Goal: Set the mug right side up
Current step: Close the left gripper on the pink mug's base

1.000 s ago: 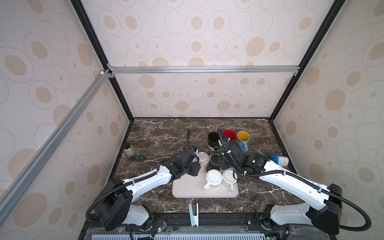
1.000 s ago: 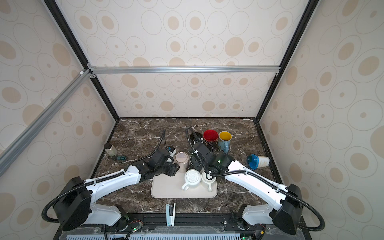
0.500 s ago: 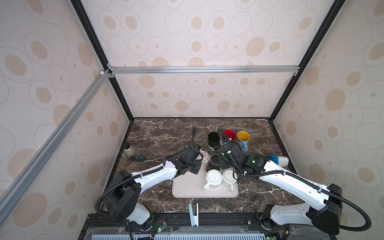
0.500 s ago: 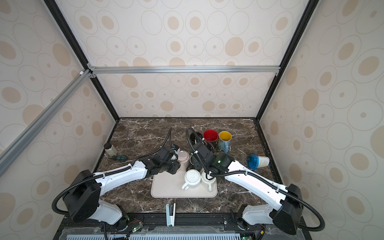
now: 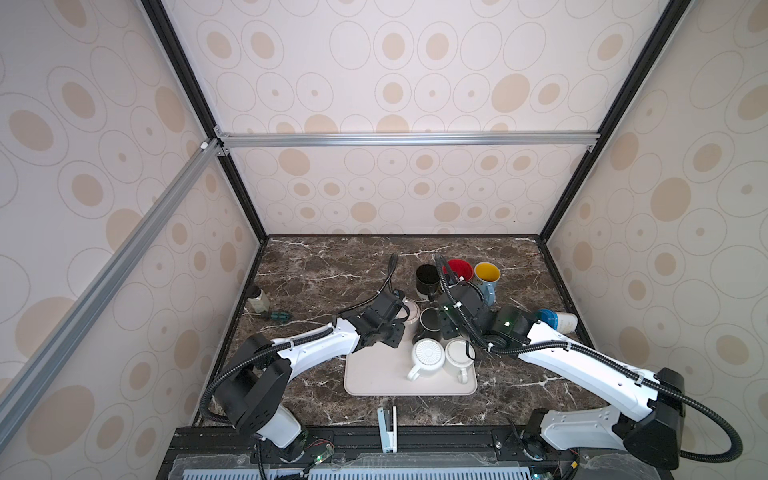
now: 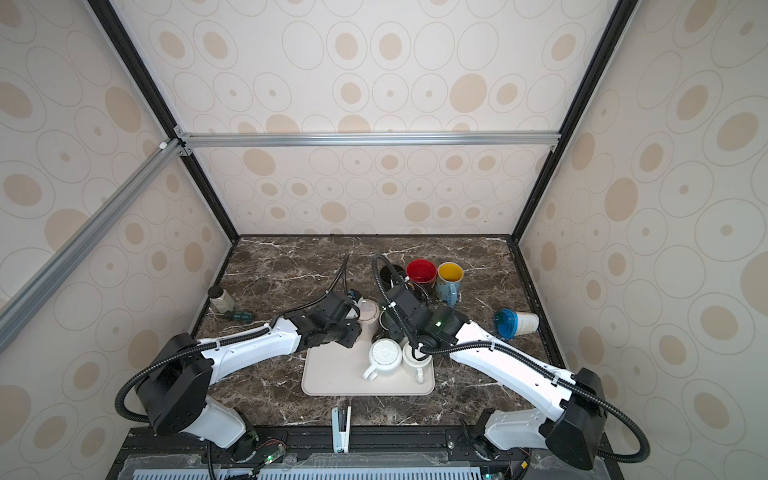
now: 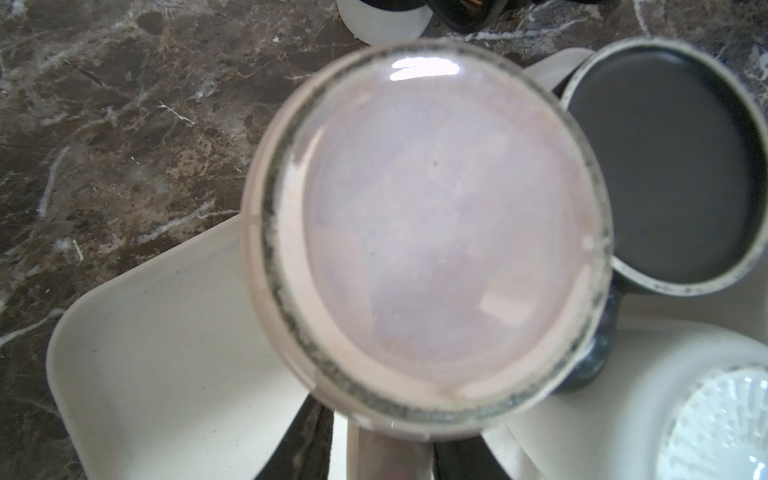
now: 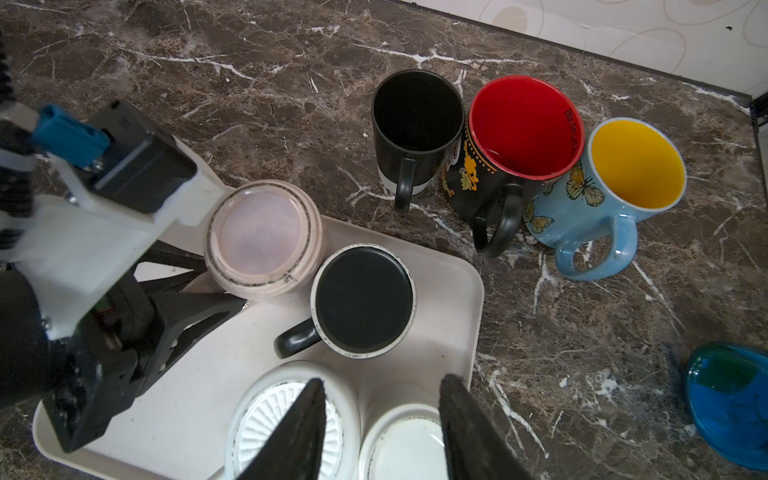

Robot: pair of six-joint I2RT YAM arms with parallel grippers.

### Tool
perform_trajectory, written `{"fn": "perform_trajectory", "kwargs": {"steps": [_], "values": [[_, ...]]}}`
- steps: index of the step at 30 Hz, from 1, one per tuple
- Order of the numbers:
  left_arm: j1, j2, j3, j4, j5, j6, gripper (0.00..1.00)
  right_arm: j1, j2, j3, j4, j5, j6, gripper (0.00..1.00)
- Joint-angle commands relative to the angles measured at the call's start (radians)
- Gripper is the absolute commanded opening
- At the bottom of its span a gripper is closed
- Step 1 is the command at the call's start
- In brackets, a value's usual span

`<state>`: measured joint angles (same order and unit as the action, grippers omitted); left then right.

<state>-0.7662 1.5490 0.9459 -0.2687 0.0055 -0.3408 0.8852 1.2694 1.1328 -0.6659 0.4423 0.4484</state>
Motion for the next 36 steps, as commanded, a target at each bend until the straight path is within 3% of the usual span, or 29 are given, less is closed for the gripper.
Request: {"fn": "perform_trajectory", "kwargs": {"steps": [1,11,14,20,22,36], "values": [[-0.003,0.017,0.050,-0.011,-0.006,0.025,0.37,-0.002,-0.015,-0.011,-0.010,0.008,0.009,0.47],[-0.004,0.038,0.073,-0.023,-0.014,0.021,0.35,-0.002,-0.010,-0.011,-0.009,-0.007,0.012,0.44],[-0.004,0.040,0.080,-0.020,-0.018,0.019,0.30,0.000,-0.009,-0.016,-0.002,-0.006,0.008,0.43],[-0.003,0.051,0.091,-0.040,-0.055,0.026,0.18,-0.001,-0.009,-0.015,-0.006,-0.005,0.006,0.43],[-0.004,0.044,0.090,-0.045,-0.080,0.024,0.01,-0.001,-0.013,-0.016,-0.003,-0.004,0.007,0.43],[-0.002,-0.084,0.045,-0.041,-0.154,0.038,0.00,0.000,-0.008,-0.026,0.031,-0.071,0.016,0.40]]}}
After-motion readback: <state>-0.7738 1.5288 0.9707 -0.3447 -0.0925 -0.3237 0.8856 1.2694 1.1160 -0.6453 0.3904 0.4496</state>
